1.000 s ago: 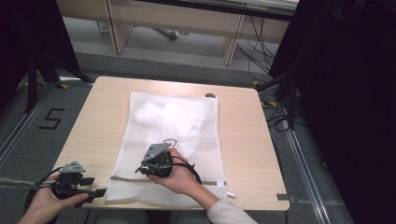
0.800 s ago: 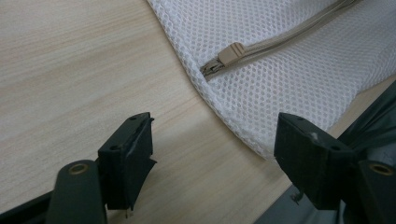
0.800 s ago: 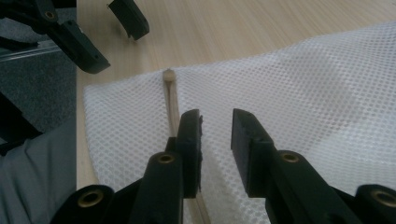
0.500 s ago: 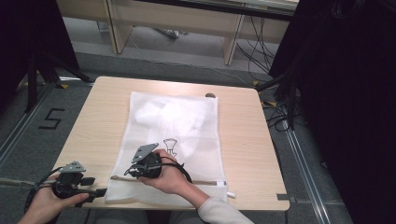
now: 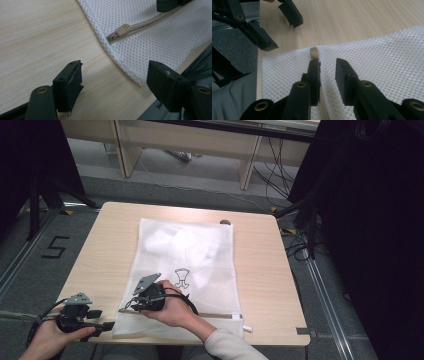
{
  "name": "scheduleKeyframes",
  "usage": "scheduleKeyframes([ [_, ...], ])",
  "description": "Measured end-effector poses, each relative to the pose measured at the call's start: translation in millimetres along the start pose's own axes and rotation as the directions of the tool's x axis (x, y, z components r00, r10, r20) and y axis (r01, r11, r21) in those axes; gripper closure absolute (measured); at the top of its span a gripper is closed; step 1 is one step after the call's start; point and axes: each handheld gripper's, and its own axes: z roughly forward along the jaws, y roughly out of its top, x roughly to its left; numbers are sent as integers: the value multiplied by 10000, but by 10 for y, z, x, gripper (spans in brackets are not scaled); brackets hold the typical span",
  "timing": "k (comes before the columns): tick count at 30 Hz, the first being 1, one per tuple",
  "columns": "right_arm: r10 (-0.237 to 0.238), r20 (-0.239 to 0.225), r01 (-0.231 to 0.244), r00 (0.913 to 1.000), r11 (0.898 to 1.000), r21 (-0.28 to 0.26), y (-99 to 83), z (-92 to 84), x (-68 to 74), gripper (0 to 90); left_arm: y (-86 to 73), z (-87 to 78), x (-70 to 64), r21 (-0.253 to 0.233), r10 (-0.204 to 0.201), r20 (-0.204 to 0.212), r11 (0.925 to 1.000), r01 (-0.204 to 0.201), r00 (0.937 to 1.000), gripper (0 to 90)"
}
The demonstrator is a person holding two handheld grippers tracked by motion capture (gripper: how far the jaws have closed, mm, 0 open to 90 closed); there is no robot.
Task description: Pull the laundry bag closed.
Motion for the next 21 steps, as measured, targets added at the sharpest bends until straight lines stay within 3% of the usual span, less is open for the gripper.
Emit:
scheduleKeyframes([
  [9, 220, -271, -219, 9994, 9998, 35, 51, 62, -1, 747, 4, -3, 11, 5, 183, -6, 9998, -183, 9998, 279],
  [11, 11, -237, -11, 9997, 10000, 18, 63, 77, -17, 739, 4, 2, 11, -28, 159, -73, 9999, -159, 9998, 279],
  [13, 264, -222, -264, 9994, 9997, 8, 71, 106, -8, 719, 7, -9, 15, 81, 264, -13, 9996, -264, 9997, 279],
  [21, 269, -177, -268, 9995, 9996, 88, 82, 181, -17, 703, 6, -4, 6, -41, 129, -47, 9999, -129, 9999, 279],
])
